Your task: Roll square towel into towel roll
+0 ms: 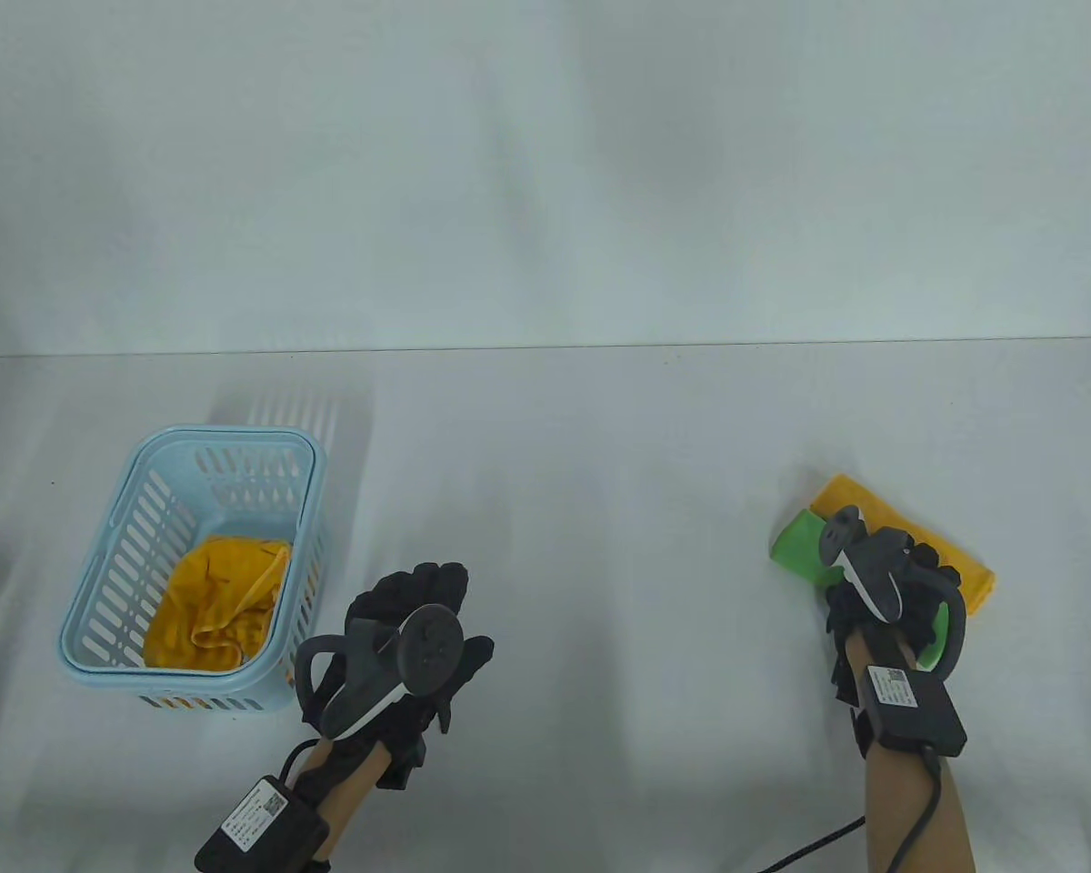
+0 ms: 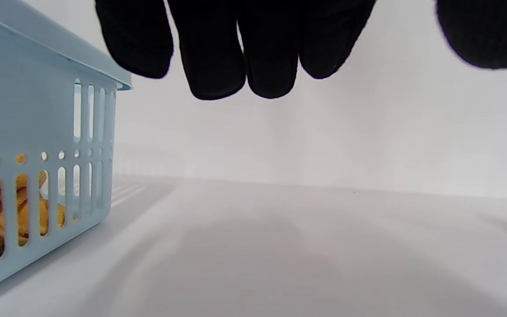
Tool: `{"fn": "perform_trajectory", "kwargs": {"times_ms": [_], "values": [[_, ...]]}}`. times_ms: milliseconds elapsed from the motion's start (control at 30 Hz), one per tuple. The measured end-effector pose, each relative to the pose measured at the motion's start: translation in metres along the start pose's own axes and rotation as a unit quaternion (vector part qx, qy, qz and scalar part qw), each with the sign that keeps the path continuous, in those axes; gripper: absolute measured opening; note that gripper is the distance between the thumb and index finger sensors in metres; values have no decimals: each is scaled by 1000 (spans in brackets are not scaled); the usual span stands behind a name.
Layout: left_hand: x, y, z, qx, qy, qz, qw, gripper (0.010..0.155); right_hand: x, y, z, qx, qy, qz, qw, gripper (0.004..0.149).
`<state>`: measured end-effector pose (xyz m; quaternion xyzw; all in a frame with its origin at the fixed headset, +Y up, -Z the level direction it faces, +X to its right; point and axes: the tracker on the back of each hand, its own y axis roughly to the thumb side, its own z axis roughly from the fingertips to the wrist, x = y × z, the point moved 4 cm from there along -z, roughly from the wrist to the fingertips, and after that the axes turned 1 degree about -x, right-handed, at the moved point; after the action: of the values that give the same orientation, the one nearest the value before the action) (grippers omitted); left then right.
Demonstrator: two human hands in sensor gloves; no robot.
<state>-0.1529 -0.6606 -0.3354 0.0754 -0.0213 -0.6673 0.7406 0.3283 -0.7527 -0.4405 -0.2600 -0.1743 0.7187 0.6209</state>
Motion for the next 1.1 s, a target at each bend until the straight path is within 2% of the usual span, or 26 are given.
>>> {"fn": "perform_trajectory", "kwargs": {"times_ms": [267,400,567,733,867,1100], "values": [[0,0,0,1,1,0,1000,82,2,-1,1,6,2,11,1000,86],[0,0,-1,0,2,2,1000,82,13,-3,6,14,2,6,1000,87],[0,-2,-1,-2,2,4,1000,83,38,-4,19,35,-15,-39,999,80],[-1,-2,-1,-4,2,5,1000,83,69,3,39,68,-37,-76,994,78],[-1,-3,-1,-2,5,5,1000,83,97,17,66,115,-54,-111,986,78],[-2,-2,0,0,10,7,1000,83,126,52,117,203,-67,-154,965,78]]}}
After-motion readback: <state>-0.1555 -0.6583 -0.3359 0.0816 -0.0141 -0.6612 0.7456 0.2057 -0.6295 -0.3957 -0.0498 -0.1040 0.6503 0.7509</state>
